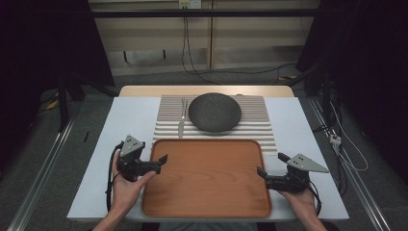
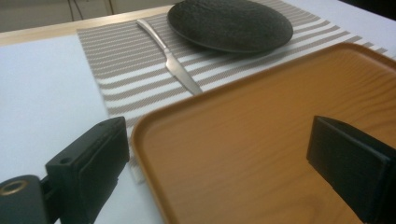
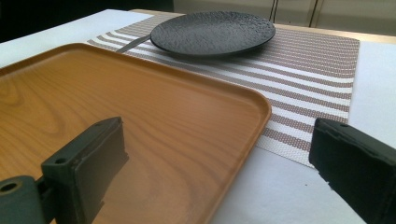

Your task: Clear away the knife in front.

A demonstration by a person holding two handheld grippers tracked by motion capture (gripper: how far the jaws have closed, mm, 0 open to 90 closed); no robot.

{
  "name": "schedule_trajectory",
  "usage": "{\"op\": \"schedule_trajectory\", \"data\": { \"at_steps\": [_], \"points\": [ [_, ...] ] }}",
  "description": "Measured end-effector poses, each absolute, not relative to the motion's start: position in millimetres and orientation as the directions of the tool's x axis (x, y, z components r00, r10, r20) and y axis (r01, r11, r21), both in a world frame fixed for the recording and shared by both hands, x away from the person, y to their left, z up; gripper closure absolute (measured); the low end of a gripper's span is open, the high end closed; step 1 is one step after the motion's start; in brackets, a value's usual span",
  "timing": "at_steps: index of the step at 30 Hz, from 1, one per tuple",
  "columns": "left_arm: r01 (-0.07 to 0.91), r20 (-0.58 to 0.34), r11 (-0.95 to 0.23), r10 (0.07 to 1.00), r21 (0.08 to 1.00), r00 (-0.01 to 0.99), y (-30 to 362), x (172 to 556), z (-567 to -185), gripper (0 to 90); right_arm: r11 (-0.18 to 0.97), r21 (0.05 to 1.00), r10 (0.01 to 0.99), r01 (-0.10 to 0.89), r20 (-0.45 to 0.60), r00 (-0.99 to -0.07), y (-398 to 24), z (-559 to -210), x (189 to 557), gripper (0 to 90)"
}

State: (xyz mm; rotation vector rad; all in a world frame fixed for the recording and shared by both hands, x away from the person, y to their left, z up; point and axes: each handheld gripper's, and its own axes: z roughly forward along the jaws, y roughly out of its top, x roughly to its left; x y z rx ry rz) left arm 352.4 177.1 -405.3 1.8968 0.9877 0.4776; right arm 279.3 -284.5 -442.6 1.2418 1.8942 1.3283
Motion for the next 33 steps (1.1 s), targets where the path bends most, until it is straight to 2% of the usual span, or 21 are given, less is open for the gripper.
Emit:
{"op": "schedule_trajectory", "data": {
  "at_steps": [18, 23, 26, 33],
  "points": [
    [0.434, -0.056, -0.302, 0.765, 0.849, 0.641, 141, 409, -391, 8.6, 0.089, 0.911, 0.887, 0.403, 0.112, -0.448, -286, -445, 286, 4.0],
    [0.421, -0.02, -0.335, 0.763, 0.843, 0.646, 130, 421, -389, 9.1, 0.097, 0.913, 0.883, 0.395, 0.105, -0.458, -283, -443, 283, 4.0],
    [0.449, -0.057, -0.314, 0.765, 0.837, 0.641, 127, 428, -388, 11.2, 0.108, 0.917, 0.88, 0.384, 0.091, -0.466, -282, -440, 279, 4.0],
    [0.439, -0.031, -0.337, 0.763, 0.833, 0.645, 116, 448, -385, 11.9, 0.107, 0.918, 0.878, 0.383, 0.094, -0.47, -281, -441, 279, 4.1]
  ]
}}
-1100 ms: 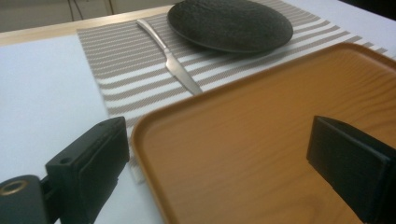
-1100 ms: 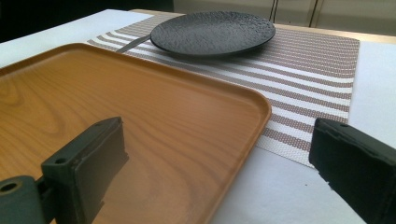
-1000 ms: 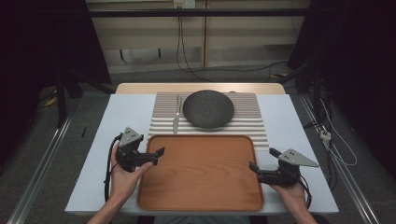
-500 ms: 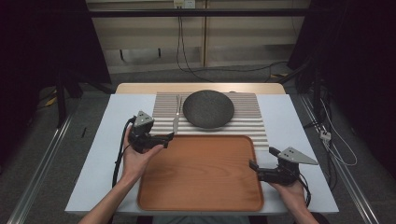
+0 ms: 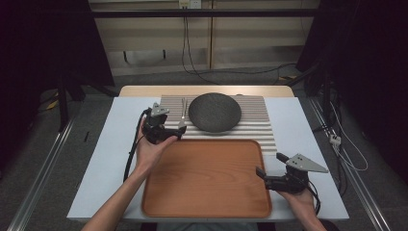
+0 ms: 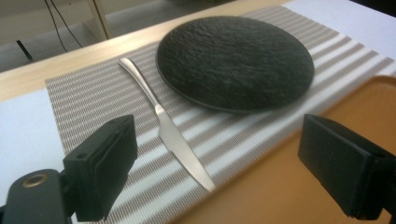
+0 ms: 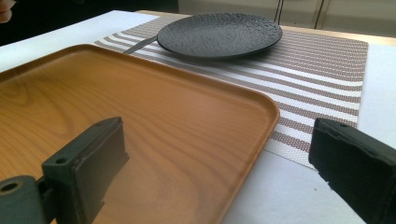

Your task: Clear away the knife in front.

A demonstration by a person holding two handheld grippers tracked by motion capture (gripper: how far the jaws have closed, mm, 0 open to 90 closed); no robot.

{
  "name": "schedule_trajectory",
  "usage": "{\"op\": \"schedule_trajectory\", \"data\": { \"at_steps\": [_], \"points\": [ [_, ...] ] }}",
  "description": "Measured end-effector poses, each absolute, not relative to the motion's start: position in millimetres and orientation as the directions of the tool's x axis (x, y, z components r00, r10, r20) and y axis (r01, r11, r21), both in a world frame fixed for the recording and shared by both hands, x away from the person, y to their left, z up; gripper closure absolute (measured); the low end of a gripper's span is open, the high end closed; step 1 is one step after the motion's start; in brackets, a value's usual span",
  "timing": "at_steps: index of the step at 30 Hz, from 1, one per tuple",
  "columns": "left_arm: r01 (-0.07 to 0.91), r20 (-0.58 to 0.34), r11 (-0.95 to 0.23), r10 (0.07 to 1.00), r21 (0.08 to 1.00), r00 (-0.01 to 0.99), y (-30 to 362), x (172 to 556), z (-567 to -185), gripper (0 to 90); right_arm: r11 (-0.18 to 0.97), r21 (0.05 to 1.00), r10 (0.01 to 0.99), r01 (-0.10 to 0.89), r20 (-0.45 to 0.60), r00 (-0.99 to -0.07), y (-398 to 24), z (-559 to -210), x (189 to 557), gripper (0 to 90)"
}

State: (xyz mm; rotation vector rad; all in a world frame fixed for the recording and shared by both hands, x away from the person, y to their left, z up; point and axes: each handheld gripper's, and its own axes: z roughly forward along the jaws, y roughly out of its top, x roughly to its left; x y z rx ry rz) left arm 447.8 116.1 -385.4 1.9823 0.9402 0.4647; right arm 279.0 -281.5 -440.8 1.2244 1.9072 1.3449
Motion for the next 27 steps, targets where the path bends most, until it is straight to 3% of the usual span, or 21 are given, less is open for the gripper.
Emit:
{"op": "schedule_trajectory", "data": {
  "at_steps": [6, 9, 15, 20, 27],
  "points": [
    [0.45, -0.037, -0.33, 0.772, 0.83, 0.635, 109, 474, -384, 12.7, 0.102, 0.915, 0.878, 0.39, 0.101, -0.467, -283, -442, 281, 4.2],
    [0.455, -0.034, -0.351, 0.761, 0.818, 0.647, 104, 485, -389, 17.4, 0.102, 0.916, 0.878, 0.388, 0.1, -0.468, -283, -442, 281, 4.3],
    [0.495, -0.012, -0.383, 0.781, 0.78, 0.624, 93, 502, -398, 16.2, 0.101, 0.916, 0.876, 0.388, 0.103, -0.471, -283, -442, 281, 4.3],
    [0.543, -0.052, -0.35, 0.804, 0.763, 0.592, 91, 521, -402, 16.7, 0.097, 0.915, 0.879, 0.391, 0.106, -0.465, -285, -442, 280, 4.3],
    [0.597, -0.064, -0.333, 0.836, 0.73, 0.545, 87, 547, -413, 24.6, 0.092, 0.911, 0.88, 0.401, 0.114, -0.461, -287, -444, 281, 4.4]
  ]
}}
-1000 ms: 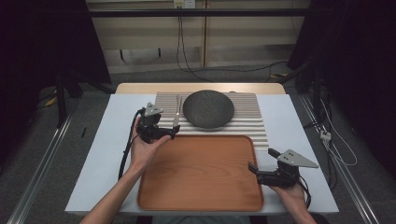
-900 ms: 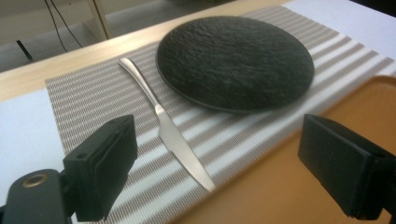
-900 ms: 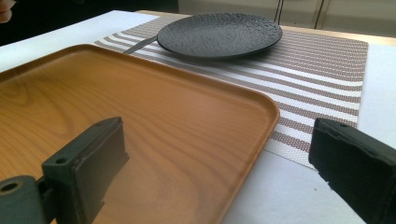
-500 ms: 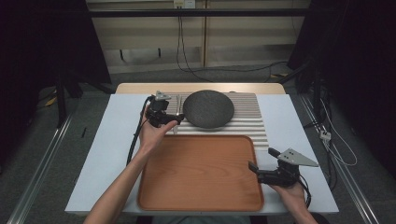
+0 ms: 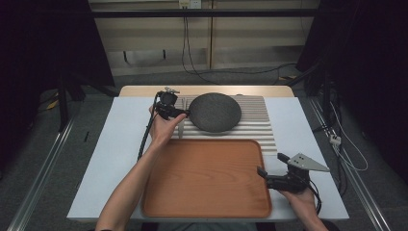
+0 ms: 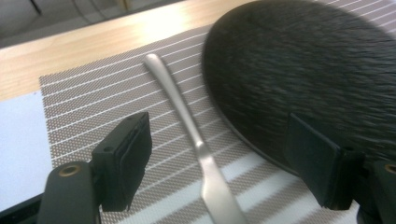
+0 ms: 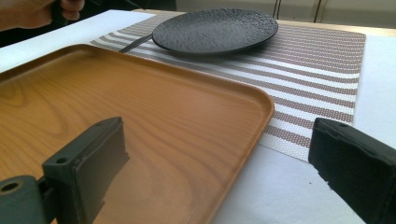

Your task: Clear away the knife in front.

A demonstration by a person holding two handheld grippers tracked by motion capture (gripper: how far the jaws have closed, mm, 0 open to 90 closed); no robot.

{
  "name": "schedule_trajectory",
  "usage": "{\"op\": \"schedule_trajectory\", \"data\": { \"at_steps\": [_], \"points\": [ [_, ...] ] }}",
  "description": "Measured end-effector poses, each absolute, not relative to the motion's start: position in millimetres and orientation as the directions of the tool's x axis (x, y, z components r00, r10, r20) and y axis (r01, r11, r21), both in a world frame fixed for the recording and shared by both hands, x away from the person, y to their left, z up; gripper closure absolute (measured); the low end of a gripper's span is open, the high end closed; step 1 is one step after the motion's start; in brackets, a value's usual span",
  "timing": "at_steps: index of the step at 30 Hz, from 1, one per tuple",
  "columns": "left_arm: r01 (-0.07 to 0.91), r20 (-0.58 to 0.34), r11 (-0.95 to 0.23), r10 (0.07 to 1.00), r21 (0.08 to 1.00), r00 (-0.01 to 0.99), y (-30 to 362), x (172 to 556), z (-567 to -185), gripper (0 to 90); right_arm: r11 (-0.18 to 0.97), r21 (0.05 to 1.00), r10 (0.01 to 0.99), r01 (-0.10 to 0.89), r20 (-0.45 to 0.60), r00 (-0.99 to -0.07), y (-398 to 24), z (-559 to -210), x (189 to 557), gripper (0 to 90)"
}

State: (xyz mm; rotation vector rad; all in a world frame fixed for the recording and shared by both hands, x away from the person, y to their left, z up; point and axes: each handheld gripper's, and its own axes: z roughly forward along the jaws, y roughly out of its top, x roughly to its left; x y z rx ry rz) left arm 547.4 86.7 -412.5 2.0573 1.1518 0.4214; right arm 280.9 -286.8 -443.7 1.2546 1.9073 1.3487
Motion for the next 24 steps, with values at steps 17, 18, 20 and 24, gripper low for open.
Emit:
{"op": "schedule_trajectory", "data": {
  "at_steps": [17, 18, 20, 24],
  "points": [
    [0.675, -0.09, -0.335, 0.854, 0.657, 0.512, 86, 586, -444, 57.8, 0.079, 0.902, 0.875, 0.424, 0.141, -0.464, -287, -447, 284, 4.4],
    [0.675, -0.086, -0.342, 0.853, 0.654, 0.515, 84, 586, -444, 61.8, 0.078, 0.902, 0.875, 0.425, 0.142, -0.463, -287, -447, 284, 4.3],
    [0.677, -0.075, -0.361, 0.849, 0.642, 0.523, 81, 586, -442, 66.1, 0.077, 0.901, 0.875, 0.426, 0.144, -0.463, -287, -447, 284, 4.4],
    [0.69, -0.074, -0.367, 0.851, 0.624, 0.521, 76, 587, -443, 73.2, 0.081, 0.902, 0.871, 0.424, 0.143, -0.469, -286, -447, 284, 4.3]
  ]
}}
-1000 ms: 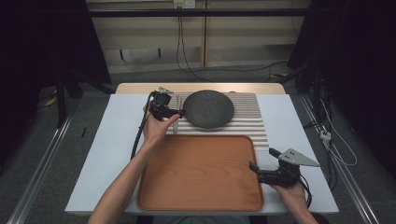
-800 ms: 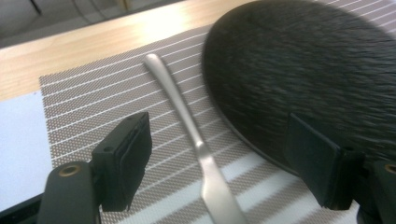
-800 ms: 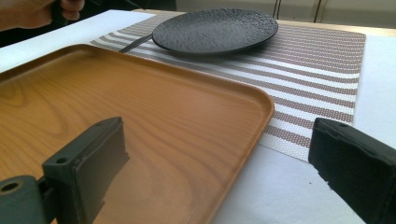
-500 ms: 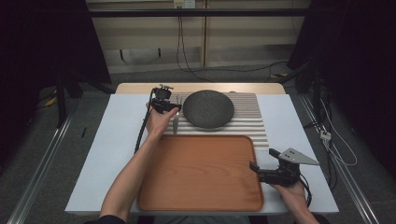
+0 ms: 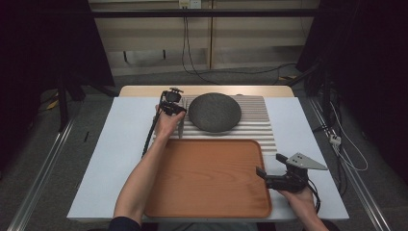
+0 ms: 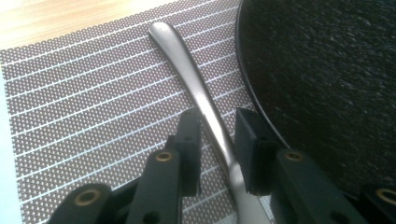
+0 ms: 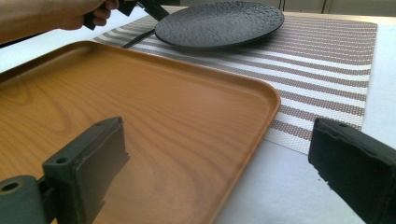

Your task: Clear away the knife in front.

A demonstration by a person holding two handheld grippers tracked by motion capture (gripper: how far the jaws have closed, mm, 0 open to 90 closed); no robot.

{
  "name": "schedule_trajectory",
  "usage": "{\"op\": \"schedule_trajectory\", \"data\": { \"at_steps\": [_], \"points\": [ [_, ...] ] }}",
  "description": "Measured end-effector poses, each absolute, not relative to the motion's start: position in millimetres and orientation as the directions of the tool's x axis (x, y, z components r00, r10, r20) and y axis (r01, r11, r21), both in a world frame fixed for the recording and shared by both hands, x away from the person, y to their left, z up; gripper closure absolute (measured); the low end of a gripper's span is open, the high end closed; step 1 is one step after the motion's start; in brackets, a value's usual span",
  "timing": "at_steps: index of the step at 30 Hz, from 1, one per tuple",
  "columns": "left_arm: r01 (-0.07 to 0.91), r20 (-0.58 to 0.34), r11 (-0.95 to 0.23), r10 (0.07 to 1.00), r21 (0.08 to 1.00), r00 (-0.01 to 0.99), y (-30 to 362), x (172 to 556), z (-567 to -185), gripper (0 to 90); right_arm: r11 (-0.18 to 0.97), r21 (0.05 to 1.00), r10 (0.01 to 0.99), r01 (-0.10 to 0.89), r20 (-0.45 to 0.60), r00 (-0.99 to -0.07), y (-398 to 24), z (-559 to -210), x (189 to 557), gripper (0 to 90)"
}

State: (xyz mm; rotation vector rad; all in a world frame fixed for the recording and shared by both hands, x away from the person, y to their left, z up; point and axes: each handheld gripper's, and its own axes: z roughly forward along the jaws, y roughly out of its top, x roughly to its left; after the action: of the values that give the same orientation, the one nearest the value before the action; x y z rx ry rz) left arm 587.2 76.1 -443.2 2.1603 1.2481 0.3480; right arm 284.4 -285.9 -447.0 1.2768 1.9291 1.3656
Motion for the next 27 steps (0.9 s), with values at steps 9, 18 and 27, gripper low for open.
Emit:
{"op": "schedule_trajectory", "data": {
  "at_steps": [9, 18, 27],
  "points": [
    [0.717, -0.069, -0.356, 0.869, 0.599, 0.49, 69, 592, -447, 74.6, 0.081, 0.902, 0.873, 0.424, 0.142, -0.468, -287, -447, 284, 4.3],
    [0.756, -0.072, -0.342, 0.888, 0.559, 0.455, 64, 597, -444, 74.6, 0.082, 0.901, 0.873, 0.426, 0.142, -0.468, -287, -447, 285, 4.3],
    [0.775, -0.132, -0.318, 0.881, 0.546, 0.455, 66, 602, -443, 79.9, 0.08, 0.902, 0.87, 0.425, 0.145, -0.471, -288, -447, 284, 4.3]
  ]
}}
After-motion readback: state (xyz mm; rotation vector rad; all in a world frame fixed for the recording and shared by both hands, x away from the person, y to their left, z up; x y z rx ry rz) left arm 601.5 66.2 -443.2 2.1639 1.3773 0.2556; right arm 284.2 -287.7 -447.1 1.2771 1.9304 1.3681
